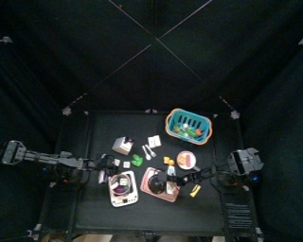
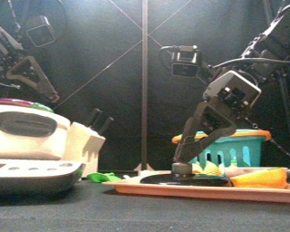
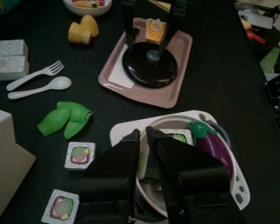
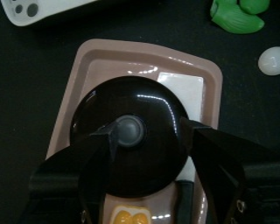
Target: Place pot lid grab pot lid
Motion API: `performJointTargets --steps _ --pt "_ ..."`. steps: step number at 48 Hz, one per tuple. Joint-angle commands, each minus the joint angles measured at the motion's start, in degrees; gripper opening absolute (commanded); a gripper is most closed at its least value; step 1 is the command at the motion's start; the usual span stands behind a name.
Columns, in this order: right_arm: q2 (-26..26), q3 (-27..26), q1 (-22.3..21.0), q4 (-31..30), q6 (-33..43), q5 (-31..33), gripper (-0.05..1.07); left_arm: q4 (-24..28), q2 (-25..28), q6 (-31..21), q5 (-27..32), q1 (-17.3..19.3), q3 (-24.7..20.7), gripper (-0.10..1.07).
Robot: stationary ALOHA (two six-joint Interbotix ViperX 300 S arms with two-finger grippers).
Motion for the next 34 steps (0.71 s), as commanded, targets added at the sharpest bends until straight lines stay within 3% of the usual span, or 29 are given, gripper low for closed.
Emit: performJointTargets --steps 1,34 --pt "-0.53 -0.7 0.18 -0.18 -0.09 -0.26 0.87 0.0 0.09 0.09 -0.53 0.0 -0.88 0.59" --pt "-2.72 -1.76 1.41 0.79 0.18 -0.35 0.89 0.0 0.09 0.18 -0.44 0.0 -0.79 0.59"
